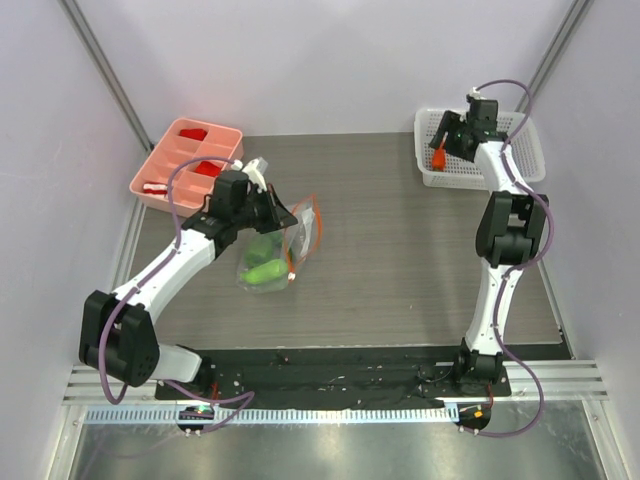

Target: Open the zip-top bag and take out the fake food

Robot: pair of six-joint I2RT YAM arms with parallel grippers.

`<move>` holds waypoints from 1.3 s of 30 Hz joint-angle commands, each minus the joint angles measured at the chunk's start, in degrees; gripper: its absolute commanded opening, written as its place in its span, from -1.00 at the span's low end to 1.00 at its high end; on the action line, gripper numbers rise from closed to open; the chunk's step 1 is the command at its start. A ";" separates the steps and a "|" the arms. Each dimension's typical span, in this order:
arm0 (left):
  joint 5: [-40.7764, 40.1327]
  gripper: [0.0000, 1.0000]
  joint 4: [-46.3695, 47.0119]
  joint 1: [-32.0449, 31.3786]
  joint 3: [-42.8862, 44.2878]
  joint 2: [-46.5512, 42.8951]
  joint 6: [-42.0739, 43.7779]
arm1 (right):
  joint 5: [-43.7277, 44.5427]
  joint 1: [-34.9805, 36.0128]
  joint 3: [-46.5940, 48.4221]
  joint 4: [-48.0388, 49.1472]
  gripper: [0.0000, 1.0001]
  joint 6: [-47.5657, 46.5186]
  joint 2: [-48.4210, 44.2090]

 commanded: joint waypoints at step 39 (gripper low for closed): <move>3.13 -1.00 8.69 0.55 -1.89 -6.91 1.31 | 4.02 52.71 -43.36 22.16 -0.61 25.41 -33.53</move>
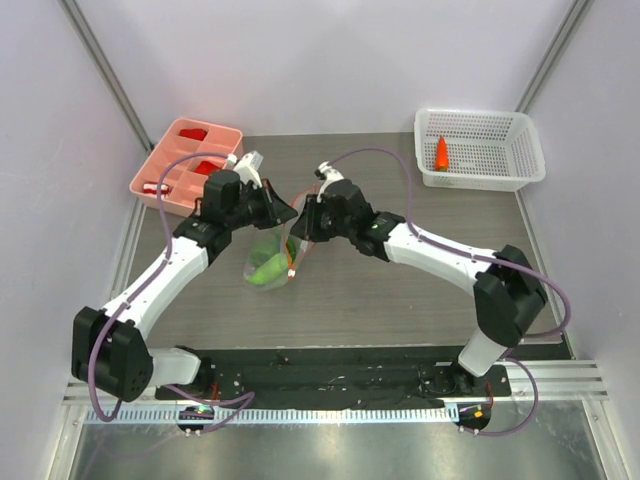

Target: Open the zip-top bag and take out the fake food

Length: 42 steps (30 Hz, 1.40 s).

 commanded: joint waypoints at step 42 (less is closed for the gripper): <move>5.53 -1.00 1.79 1.13 0.19 7.41 -4.60 | -1.31 3.96 -8.56 21.26 0.79 -0.63 18.47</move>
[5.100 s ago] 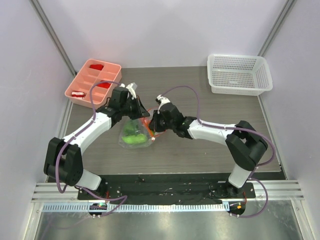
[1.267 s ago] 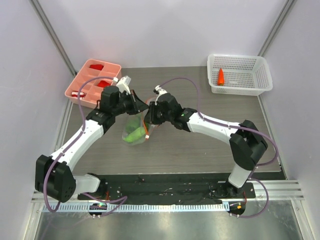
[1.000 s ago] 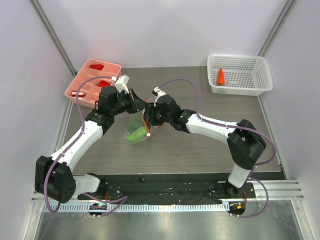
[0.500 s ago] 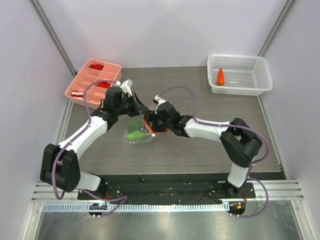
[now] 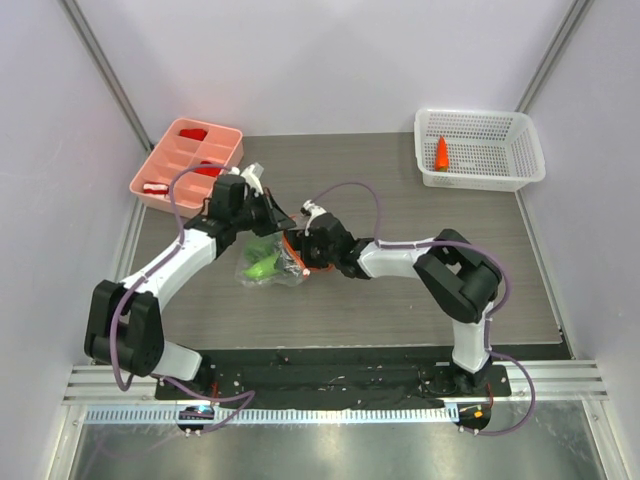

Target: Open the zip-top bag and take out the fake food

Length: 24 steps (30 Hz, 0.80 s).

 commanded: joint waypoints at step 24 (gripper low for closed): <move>4.20 -1.00 0.30 -1.45 3.12 1.23 -1.04 | 8.21 1.91 -4.25 12.71 -0.21 4.08 -1.89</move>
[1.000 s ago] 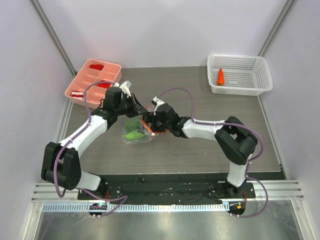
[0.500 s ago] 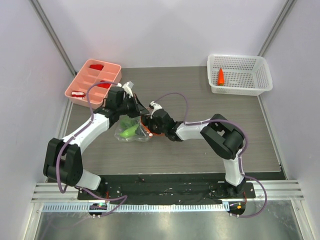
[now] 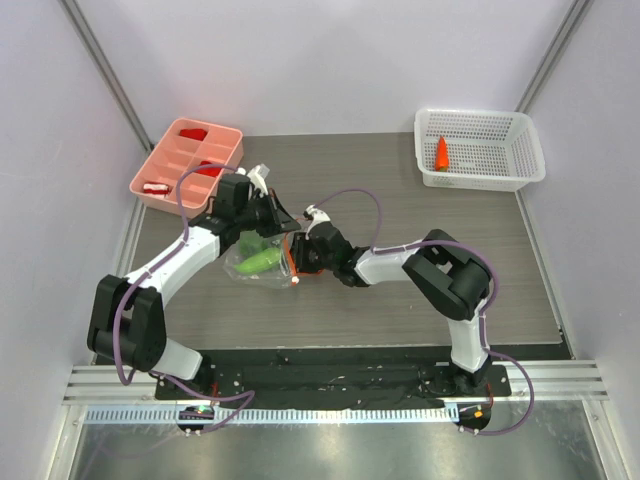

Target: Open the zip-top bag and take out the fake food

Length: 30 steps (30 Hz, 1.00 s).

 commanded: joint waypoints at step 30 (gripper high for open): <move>7.36 -1.00 8.78 -2.25 -0.04 -1.44 -2.45 | 4.16 0.80 -5.45 8.58 0.57 33.97 0.02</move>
